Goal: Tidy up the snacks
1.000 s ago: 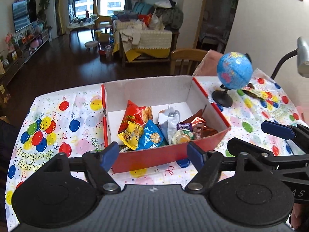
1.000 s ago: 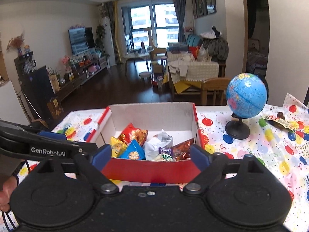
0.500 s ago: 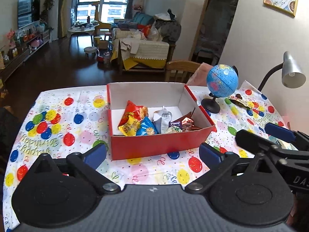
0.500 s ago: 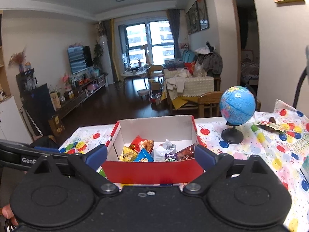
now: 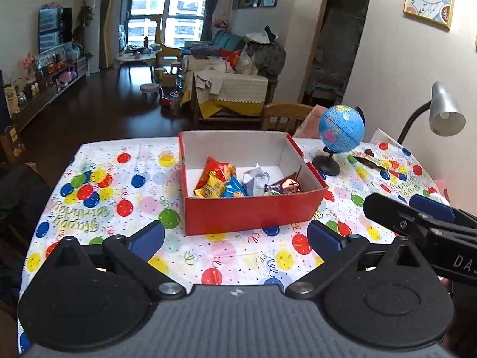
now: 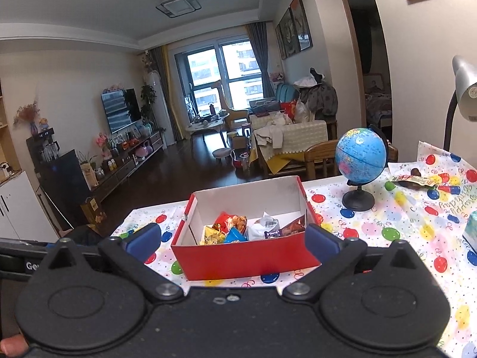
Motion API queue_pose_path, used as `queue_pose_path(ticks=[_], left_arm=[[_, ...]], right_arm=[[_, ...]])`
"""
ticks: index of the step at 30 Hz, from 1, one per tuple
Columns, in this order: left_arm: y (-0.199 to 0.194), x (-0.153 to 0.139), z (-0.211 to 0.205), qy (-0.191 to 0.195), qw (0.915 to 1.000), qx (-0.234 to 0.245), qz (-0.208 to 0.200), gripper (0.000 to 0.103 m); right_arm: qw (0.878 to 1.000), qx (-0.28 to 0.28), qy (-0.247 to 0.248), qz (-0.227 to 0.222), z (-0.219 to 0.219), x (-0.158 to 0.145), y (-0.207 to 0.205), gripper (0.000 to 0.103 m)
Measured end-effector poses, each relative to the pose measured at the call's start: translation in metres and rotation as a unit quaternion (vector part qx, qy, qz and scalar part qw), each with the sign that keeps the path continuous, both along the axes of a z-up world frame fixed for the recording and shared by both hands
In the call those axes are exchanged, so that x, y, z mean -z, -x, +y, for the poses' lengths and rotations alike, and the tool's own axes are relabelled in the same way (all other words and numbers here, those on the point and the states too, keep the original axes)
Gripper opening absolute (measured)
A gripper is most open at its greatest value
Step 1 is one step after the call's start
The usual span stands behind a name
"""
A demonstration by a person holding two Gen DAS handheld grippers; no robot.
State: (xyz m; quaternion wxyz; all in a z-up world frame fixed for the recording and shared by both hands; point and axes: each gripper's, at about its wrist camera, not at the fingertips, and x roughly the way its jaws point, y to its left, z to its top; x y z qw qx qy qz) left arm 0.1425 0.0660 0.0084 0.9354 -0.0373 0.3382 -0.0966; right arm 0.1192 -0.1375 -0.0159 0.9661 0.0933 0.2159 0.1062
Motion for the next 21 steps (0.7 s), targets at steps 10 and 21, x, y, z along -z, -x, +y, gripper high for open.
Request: queue_pose_path(ticks=[10,21], left_arm=[[0.007,-0.014,0.007,-0.001,0.9996,-0.025,-0.01,0.103],[0.01,-0.023,0.007,-0.005,0.9994,-0.035,-0.008,0.103]], right_arm=[[1.0,-0.005,0.002,-0.005,0.007,-0.008,0.011,0.103],[1.0,-0.005,0.0,0.004,0.009,-0.014,0.011,0.103]])
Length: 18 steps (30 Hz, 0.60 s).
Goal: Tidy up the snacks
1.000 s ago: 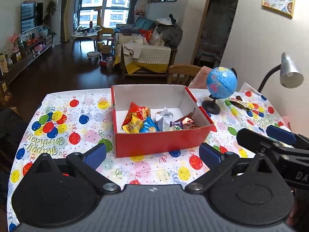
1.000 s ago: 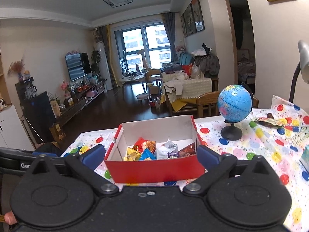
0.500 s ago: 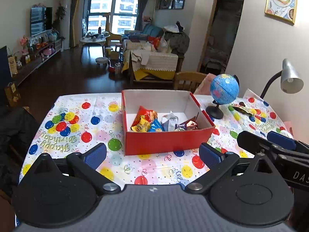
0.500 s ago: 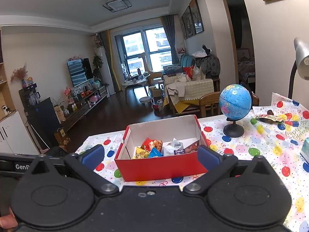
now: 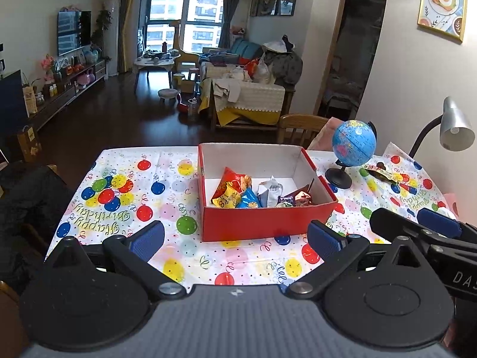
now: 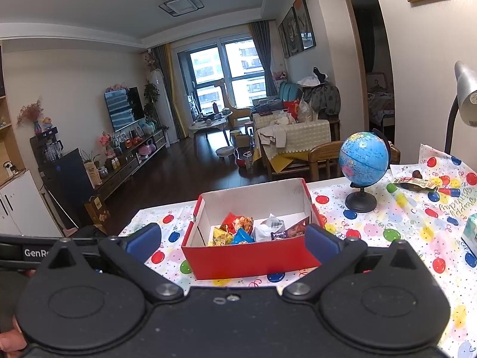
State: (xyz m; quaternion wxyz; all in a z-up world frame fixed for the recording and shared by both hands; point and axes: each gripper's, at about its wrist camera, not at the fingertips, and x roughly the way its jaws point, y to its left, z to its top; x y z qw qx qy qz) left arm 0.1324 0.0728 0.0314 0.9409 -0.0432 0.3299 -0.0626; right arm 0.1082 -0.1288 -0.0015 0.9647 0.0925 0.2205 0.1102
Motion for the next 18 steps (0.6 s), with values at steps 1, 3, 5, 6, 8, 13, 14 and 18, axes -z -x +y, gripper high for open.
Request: queue_pose_path(ticks=[1,3,5,6,8,13,14,18], left_arm=[[0.0,0.0,0.0,0.0,1.0,-0.001,0.0,0.103],[0.0,0.0,0.0,0.0,1.0,0.001,0.0,0.103],[0.001,-0.003,0.0,0.004,1.0,0.002,0.0,0.103],[0.002,-0.005,0.0,0.005,1.0,0.002,-0.002,0.103],[0.004,-0.01,0.0,0.005,1.0,0.001,-0.006,0.103],[0.009,-0.017,0.0,0.012,0.9999,0.001,-0.011,0.103],[0.009,-0.017,0.001,0.014,0.9999,0.0,-0.01,0.103],[0.011,-0.02,0.001,0.013,0.9998,-0.001,-0.012,0.103]], right_arm=[[1.0,-0.001,0.0,0.0,0.0,-0.001,0.0,0.103],[1.0,0.0,0.0,0.0,0.0,-0.002,0.0,0.103],[1.0,0.0,-0.002,0.0,0.0,-0.003,0.0,0.103],[1.0,0.0,-0.002,-0.001,-0.001,-0.005,0.0,0.103],[1.0,0.002,-0.001,-0.004,-0.001,-0.007,0.002,0.103],[1.0,0.003,-0.001,-0.007,-0.005,-0.012,0.002,0.103],[1.0,0.001,-0.003,-0.006,-0.005,-0.012,0.003,0.103],[1.0,-0.001,-0.002,-0.009,-0.006,-0.016,0.004,0.103]])
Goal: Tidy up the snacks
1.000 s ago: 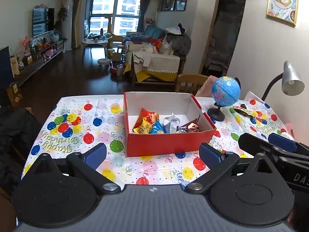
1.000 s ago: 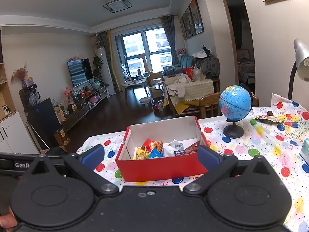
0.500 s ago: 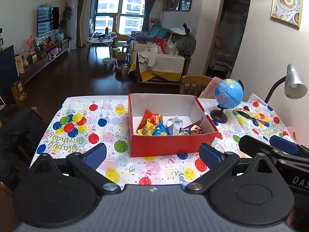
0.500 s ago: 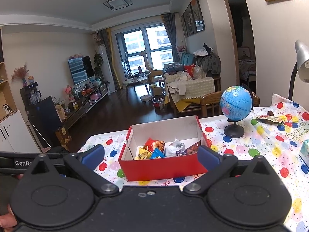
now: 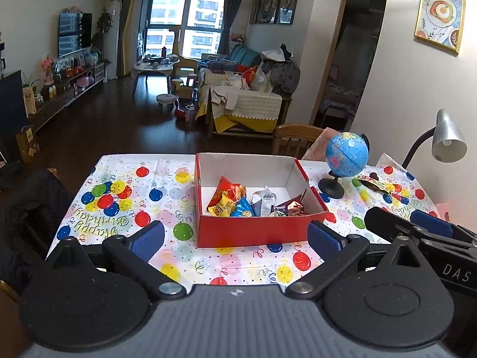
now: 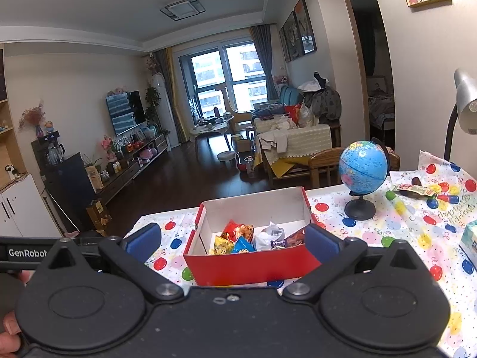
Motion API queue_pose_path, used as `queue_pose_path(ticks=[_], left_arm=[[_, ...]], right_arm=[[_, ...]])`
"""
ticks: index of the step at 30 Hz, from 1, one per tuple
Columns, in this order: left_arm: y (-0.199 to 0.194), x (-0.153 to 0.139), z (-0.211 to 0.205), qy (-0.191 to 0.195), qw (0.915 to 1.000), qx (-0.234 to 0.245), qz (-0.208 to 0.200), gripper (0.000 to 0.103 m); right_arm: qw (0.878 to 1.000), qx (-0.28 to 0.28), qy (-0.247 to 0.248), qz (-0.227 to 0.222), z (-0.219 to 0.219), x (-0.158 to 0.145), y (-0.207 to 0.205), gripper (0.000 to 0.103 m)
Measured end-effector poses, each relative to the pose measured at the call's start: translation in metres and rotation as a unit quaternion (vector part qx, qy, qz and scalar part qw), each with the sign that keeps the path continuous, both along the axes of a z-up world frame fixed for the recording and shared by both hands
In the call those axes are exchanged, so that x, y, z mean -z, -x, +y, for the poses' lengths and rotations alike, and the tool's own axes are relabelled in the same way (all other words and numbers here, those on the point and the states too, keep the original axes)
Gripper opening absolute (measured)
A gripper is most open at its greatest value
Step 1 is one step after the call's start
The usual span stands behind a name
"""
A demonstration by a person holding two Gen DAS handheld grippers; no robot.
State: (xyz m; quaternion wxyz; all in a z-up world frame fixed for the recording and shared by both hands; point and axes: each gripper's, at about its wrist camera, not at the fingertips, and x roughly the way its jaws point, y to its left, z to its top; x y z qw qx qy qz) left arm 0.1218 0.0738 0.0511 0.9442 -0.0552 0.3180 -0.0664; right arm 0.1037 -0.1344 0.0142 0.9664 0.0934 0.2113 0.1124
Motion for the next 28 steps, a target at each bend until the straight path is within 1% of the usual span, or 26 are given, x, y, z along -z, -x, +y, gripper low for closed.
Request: queue_pose_path(ticks=[11,23,28], left_arm=[[0.0056,-0.0085,-0.0047,0.0,1.0,-0.003,-0.004,0.103],[0.0077,-0.0039,-0.0062,-0.002,1.0,-0.002,0.007,0.103],[0.007,-0.0005,-0.0083,-0.004,0.9999,-0.002,0.012,0.103]], right_arm=[[1.0,-0.005,-0.003,-0.007,-0.0047,-0.0075,0.0047,0.103],[1.0,0.0,-0.005,-0.001,-0.0074,-0.0102,0.0073,0.103],[1.0,0.001,-0.005,0.004,-0.0077,-0.0063,0.0089,0.103]])
